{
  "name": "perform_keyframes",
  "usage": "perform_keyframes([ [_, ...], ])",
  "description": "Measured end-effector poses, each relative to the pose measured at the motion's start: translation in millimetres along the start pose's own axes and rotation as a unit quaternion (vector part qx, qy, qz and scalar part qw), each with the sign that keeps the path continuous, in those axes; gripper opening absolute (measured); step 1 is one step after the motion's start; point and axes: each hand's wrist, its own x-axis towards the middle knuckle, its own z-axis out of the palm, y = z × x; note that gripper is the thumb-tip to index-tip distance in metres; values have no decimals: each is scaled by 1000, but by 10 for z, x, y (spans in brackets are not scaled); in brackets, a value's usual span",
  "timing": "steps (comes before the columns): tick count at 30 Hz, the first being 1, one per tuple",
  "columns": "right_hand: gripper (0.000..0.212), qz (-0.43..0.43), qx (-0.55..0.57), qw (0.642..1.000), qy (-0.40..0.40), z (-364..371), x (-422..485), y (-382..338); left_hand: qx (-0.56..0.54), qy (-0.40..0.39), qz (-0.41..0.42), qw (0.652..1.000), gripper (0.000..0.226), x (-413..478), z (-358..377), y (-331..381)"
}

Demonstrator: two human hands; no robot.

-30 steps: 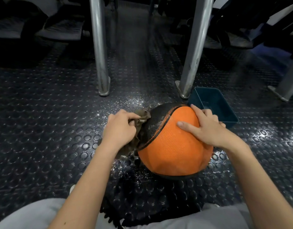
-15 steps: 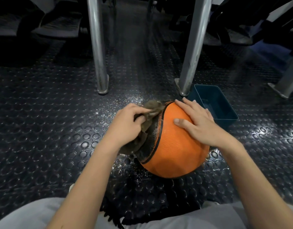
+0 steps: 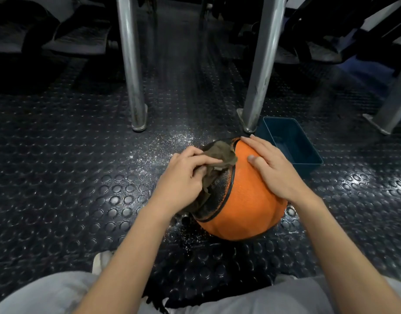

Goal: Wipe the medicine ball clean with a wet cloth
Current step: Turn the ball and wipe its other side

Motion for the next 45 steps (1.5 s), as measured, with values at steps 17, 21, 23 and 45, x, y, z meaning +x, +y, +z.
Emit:
perform_keyframes([
  [17,68,-15,-4,999,44,75,44,18,97,129,-36,986,35,40,109,-139],
  [21,68,-20,-11,999,42,88,52,26,67,216,10,974,35,19,23,-52],
  [23,68,-23,-12,999,43,89,59,42,12,218,99,971,35,-6,53,76],
  [45,57,0,-24,999,47,113,89,-85,-37,21,-41,998,38,113,-100,-85],
])
